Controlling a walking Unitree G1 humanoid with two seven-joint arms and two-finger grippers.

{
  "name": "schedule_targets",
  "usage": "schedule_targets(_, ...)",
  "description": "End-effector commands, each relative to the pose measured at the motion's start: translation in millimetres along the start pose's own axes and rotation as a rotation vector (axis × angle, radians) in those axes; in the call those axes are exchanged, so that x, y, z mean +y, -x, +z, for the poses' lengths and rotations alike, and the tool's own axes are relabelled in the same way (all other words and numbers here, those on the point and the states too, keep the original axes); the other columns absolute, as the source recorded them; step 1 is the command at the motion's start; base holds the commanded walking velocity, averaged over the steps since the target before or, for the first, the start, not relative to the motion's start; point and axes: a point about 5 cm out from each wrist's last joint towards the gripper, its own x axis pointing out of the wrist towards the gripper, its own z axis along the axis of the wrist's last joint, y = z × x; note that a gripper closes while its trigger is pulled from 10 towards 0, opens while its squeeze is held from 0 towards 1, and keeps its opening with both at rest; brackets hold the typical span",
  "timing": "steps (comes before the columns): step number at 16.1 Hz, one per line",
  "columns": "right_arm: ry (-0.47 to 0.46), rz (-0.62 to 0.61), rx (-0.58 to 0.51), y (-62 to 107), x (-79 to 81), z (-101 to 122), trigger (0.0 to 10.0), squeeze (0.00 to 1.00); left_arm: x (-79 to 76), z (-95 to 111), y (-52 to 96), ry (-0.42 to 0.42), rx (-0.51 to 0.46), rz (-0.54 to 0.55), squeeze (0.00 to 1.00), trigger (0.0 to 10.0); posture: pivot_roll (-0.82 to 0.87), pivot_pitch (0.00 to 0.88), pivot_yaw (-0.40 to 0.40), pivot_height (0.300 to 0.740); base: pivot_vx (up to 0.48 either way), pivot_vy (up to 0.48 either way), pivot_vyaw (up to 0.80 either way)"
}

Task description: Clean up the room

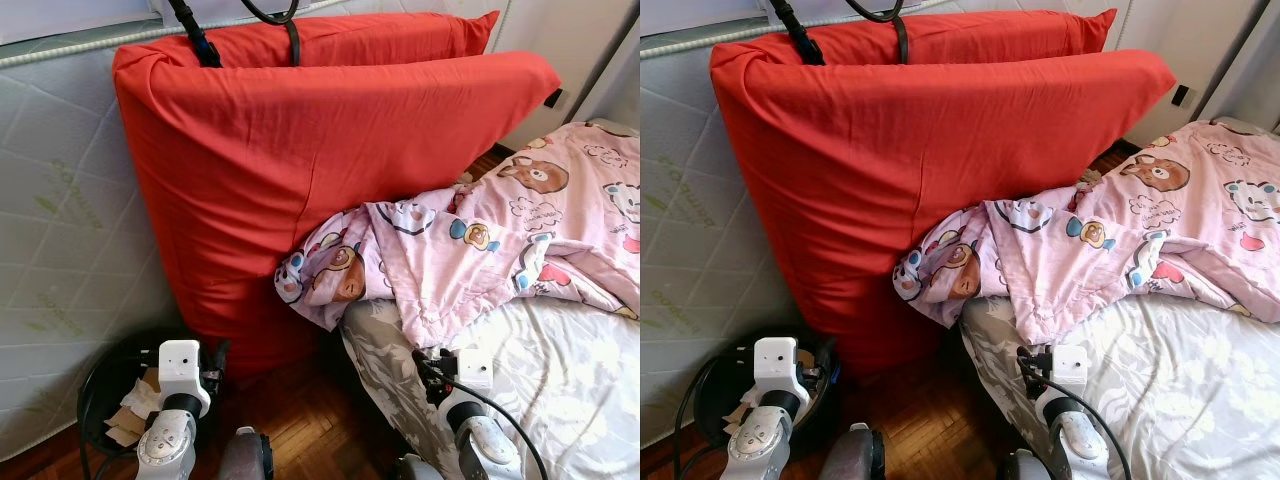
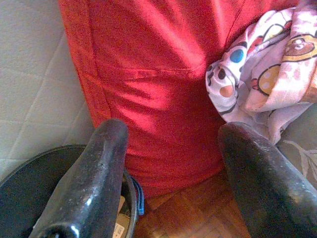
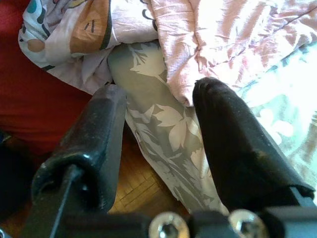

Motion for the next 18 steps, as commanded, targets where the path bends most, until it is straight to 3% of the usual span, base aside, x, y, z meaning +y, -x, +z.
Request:
schedule_targets(1,0.002,0.018,0.015,3.1,1.8,-5.6,10.0,0.0,2.3,1.1,-0.2,0.006,0.002,0.003,0.0,10.0,0.05,0.107,-0.019,0.633,0.0,0.0,0.0)
schedule_targets(5,0.007,0.009,0.023,3.4,2.7,-7.1,10.0,0.0,0.8,1.6,-0.9,0.003,0.002,-0.008,0.0,10.0,0.05,0.106,-0.017,0.633,0.0,0.0,0.4)
schedule_targets(18,0.016,0.022,0.019,2.5,5.4,-6.5,10.0,0.0,0.2,2.7,-1.6,0.004,0.003,-0.021,0.0,10.0,0.06,0.104,-0.011,0.633,0.284,0.0,0.0)
